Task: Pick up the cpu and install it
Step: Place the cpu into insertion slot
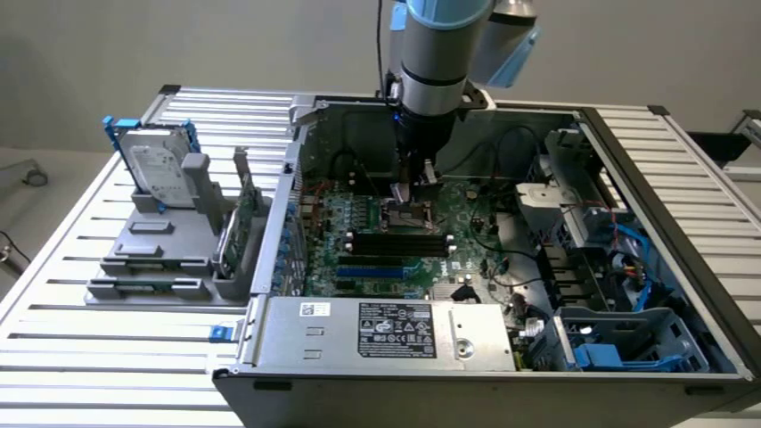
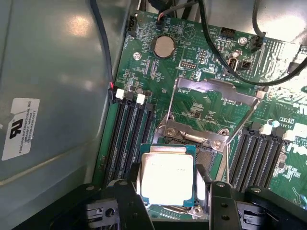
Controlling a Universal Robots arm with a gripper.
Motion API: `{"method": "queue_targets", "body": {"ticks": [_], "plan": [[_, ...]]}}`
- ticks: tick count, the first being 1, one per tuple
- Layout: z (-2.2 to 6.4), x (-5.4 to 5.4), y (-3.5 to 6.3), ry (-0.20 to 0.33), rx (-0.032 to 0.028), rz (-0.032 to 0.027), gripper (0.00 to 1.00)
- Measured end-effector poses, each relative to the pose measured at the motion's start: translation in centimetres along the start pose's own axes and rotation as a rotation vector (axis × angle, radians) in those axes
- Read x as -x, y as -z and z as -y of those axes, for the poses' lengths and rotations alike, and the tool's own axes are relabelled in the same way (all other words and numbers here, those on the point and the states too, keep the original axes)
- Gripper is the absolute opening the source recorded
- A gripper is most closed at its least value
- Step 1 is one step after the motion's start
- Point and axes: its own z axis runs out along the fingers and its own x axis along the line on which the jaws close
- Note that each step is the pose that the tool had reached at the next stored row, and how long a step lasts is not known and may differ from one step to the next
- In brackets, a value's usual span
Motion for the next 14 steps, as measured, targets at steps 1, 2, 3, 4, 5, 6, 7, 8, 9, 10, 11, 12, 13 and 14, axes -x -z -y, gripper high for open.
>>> {"method": "queue_targets", "body": {"ticks": [1, 2, 3, 4, 5, 6, 7, 8, 9, 10, 11, 12, 13, 14], "plan": [[0.02, 0.00, -0.04, -0.013, 0.0015, 0.0002, 0.54], [0.04, 0.00, -0.08, -0.026, 0.0032, 0.0005, 0.54], [0.07, 0.00, -0.12, -0.041, 0.0049, 0.0008, 0.54], [0.09, 0.00, -0.16, -0.054, 0.0065, 0.0010, 0.54], [0.10, 0.00, -0.20, -0.068, 0.0082, 0.0012, 0.54], [0.12, 0.00, -0.24, -0.082, 0.0098, 0.0015, 0.54], [0.14, 0.01, -0.29, -0.096, 0.0115, 0.0017, 0.54], [0.15, 0.01, -0.33, -0.110, 0.0131, 0.0020, 0.54], [0.17, 0.01, -0.38, -0.124, 0.0148, 0.0023, 0.54], [0.19, 0.01, -0.42, -0.138, 0.0164, 0.0025, 0.54], [0.21, 0.02, -0.44, -0.151, 0.0180, 0.0029, 0.54], [0.24, 0.01, -0.46, -0.164, 0.0194, 0.0032, 0.54], [0.31, 0.00, -0.49, -0.171, 0.0204, 0.0032, 0.54], [0.42, -0.02, -0.51, -0.176, 0.0210, 0.0032, 0.54]]}}
